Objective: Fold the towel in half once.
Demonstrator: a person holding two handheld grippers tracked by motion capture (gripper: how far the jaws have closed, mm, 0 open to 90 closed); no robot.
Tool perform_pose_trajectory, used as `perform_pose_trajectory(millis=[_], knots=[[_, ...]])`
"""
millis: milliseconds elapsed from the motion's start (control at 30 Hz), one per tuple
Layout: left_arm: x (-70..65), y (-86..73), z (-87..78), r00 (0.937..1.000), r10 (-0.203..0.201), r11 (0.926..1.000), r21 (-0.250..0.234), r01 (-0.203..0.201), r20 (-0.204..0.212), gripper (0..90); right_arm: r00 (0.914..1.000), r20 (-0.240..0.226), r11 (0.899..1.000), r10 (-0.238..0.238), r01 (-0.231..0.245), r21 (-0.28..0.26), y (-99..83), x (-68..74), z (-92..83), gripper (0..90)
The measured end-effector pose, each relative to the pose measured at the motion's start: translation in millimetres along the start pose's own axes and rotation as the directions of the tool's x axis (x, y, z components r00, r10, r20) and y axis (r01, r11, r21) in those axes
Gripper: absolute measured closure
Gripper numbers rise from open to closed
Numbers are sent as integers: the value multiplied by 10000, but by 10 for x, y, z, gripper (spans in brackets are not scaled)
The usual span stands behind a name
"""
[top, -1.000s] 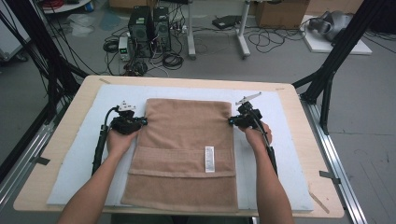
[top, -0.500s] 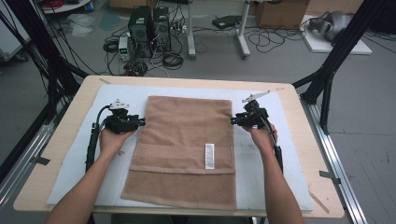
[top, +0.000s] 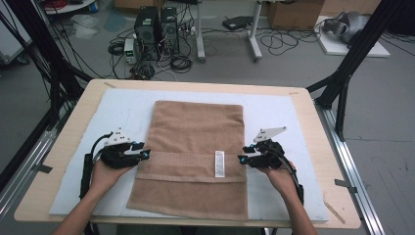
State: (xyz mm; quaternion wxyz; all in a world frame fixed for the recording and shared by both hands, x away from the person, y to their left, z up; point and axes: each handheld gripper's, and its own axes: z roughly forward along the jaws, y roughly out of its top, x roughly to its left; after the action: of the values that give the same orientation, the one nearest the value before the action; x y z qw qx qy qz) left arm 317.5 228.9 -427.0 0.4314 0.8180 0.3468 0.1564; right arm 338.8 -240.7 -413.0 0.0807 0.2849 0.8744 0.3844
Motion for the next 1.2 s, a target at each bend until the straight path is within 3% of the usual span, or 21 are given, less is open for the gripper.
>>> perform_pose_trajectory(millis=[67,167,267,367,500,533,600,700,800,1000,1200], knots=[[-66,-76,-23,9998,136,9999,-69,-135,135,576,9997,-145,9993,-201,206,300,-50,62,37,562],[-131,-168,-24,9986,451,9985,281,-459,282,591,9979,-534,9983,-368,391,438,-91,144,96,565],[-137,-238,5,9978,421,9979,468,-444,504,617,9958,-715,9951,-567,622,771,-113,209,187,590],[-140,-260,6,9974,383,9986,350,-405,606,655,9959,-539,9947,-728,765,689,-137,226,211,675],[-128,-259,15,9969,414,9986,301,-435,667,777,9958,-661,9964,-638,673,515,-157,189,203,812],[-128,-254,17,9968,398,9986,316,-420,690,814,9943,-867,9964,-626,673,521,-152,189,205,845],[-144,-238,19,9972,425,9983,371,-448,619,846,9938,-759,9946,-818,863,584,-140,202,208,849],[-150,-227,2,9973,443,9983,360,-465,581,860,9934,-891,9956,-727,775,525,-136,188,191,860],[-146,-212,-55,9976,229,9997,64,-234,647,864,9928,-989,9968,-671,711,370,-130,184,154,866],[-177,-131,-190,9969,312,9991,-305,-290,717,865,9920,-1104,9980,-619,627,37,-62,193,34,867],[-173,-68,-304,9973,315,9982,-532,-279,669,865,9908,-1060,9964,-847,841,-96,37,239,-90,867]])
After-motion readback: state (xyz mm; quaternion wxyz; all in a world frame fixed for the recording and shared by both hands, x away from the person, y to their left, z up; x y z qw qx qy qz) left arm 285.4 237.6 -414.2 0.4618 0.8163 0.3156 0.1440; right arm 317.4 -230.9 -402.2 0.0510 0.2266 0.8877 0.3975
